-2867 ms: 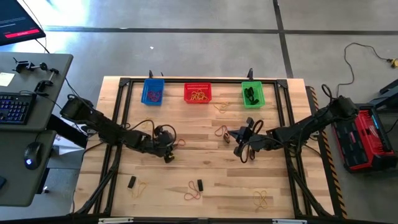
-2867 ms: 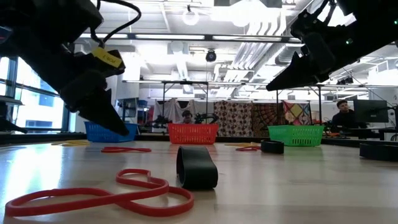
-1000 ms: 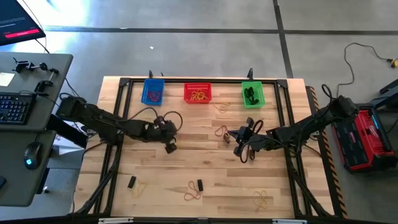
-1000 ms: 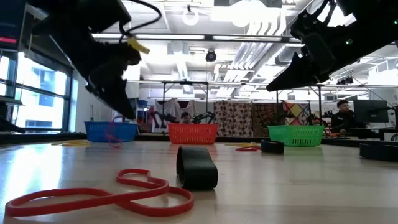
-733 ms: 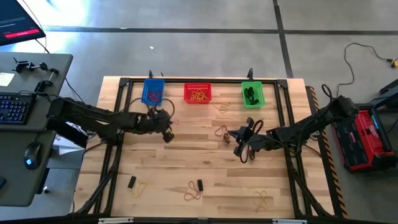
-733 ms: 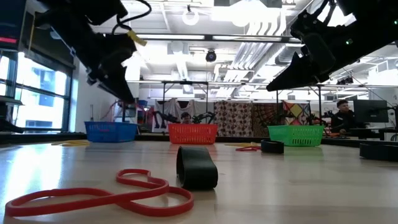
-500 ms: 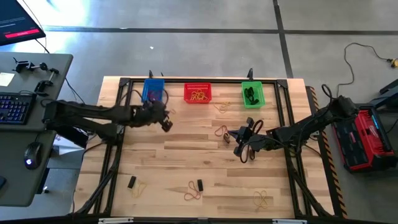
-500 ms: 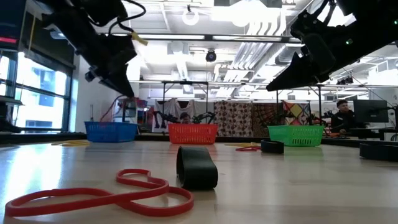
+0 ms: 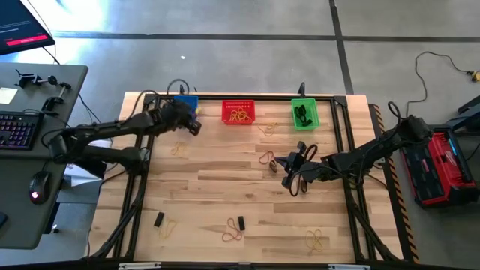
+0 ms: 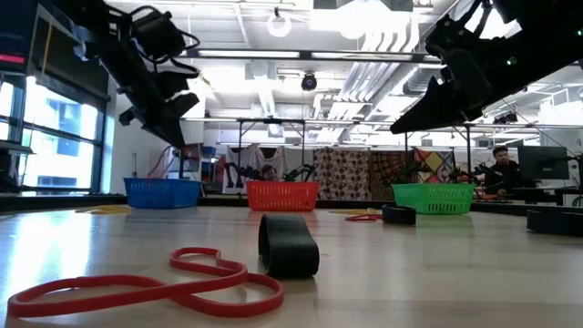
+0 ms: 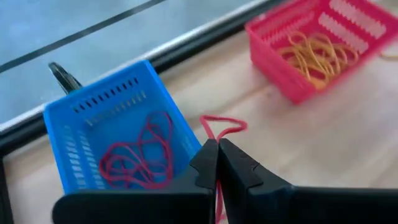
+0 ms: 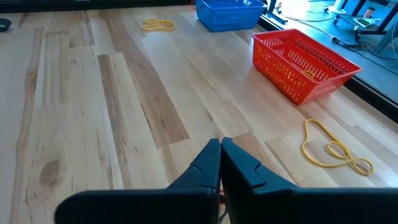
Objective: Sort rubber bands into baskets
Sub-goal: Put the orange rubberband into the blue bin
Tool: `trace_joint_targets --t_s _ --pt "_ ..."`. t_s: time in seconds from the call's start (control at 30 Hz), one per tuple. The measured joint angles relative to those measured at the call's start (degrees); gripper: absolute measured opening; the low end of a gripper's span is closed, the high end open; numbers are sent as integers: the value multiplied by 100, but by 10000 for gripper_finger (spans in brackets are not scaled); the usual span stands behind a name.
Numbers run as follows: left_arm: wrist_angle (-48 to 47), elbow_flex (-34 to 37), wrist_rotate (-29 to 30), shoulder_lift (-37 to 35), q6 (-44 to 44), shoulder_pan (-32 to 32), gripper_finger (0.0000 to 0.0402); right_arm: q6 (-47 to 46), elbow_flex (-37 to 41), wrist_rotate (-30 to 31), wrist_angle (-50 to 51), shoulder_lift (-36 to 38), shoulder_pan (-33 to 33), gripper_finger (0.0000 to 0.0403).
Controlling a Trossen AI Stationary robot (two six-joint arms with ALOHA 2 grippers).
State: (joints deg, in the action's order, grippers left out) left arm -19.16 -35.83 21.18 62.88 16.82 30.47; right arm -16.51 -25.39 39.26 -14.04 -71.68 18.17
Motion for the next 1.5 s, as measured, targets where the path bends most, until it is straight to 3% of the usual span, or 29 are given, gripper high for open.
trace_joint_targets --t_s 0.3,0.57,1.17,1.5 --pt "686 0 -954 0 -304 1350 0 2 0 -2 0 -2 -1 0" --pt "850 -7 -1439 109 -402 1982 0 47 0 0 1 -2 0 0" --pt "631 -299 -1305 1820 -527 2171 0 47 0 0 2 -7 0 0" --pt "550 -299 -1183 1975 -602 2169 5 48 0 0 2 -7 -1 0"
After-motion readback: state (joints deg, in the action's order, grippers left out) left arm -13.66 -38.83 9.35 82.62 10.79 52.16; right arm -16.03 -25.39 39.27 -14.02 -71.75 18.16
